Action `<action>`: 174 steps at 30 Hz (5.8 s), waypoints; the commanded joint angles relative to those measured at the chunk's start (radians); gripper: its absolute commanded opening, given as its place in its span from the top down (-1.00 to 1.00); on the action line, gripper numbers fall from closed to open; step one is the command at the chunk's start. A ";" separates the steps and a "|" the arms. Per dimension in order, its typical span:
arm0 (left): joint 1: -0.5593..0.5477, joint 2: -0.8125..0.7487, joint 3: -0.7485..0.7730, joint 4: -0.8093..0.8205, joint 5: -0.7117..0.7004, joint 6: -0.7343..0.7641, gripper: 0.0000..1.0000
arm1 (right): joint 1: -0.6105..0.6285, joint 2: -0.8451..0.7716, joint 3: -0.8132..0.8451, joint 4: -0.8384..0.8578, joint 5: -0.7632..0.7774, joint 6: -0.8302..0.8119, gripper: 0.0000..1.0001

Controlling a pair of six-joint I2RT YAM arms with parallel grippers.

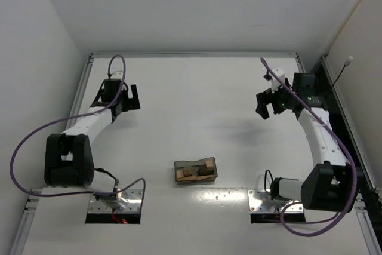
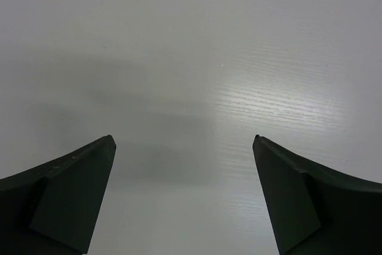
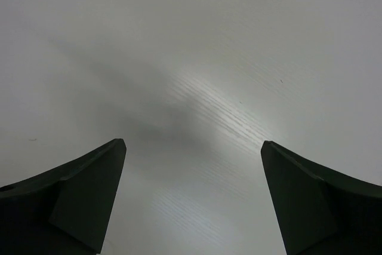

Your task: Build the wood block tower

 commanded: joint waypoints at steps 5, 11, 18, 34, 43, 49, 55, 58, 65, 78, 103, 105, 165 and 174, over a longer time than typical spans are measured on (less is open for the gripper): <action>0.015 0.017 0.083 -0.042 0.058 0.029 -1.00 | 0.254 -0.028 0.130 -0.217 -0.215 -0.198 -0.91; 0.048 0.039 0.115 -0.088 0.133 0.011 -1.00 | 0.558 -0.067 0.129 -0.367 -0.154 -0.403 -0.18; 0.066 0.118 0.207 -0.165 0.246 0.034 -1.00 | 0.813 -0.089 0.056 -0.387 -0.074 -0.494 0.31; 0.084 0.164 0.253 -0.203 0.268 0.045 -1.00 | 1.063 0.106 0.006 -0.191 -0.097 -0.415 0.62; 0.094 0.216 0.265 -0.194 0.268 0.045 -1.00 | 1.052 0.179 -0.017 -0.037 -0.058 -0.312 0.62; 0.094 0.234 0.274 -0.203 0.268 0.045 -1.00 | 1.052 0.225 -0.030 -0.026 -0.058 -0.331 0.62; 0.103 0.244 0.274 -0.203 0.268 0.045 -1.00 | 1.052 0.297 -0.030 0.006 -0.040 -0.341 0.62; 0.112 0.244 0.274 -0.203 0.268 0.045 -1.00 | 1.041 0.328 -0.030 0.015 -0.031 -0.341 0.64; 0.112 0.273 0.285 -0.203 0.277 0.045 -1.00 | 1.020 0.393 -0.002 0.006 0.000 -0.359 0.64; 0.130 0.282 0.294 -0.203 0.299 0.045 -1.00 | 1.000 0.370 0.035 0.033 0.112 -0.252 1.00; 0.258 0.244 0.339 -0.274 0.303 0.005 -1.00 | 0.986 0.662 -0.025 1.377 1.287 -0.578 1.00; 0.287 0.253 0.348 -0.285 0.328 0.005 -1.00 | 0.986 0.695 -0.037 1.475 1.314 -0.646 1.00; 0.408 0.336 0.366 -0.303 0.498 -0.023 -1.00 | 1.126 0.718 -0.235 2.371 1.097 -1.528 1.00; 0.408 0.336 0.366 -0.303 0.509 -0.023 -1.00 | 1.141 0.695 -0.238 2.371 1.109 -1.537 1.00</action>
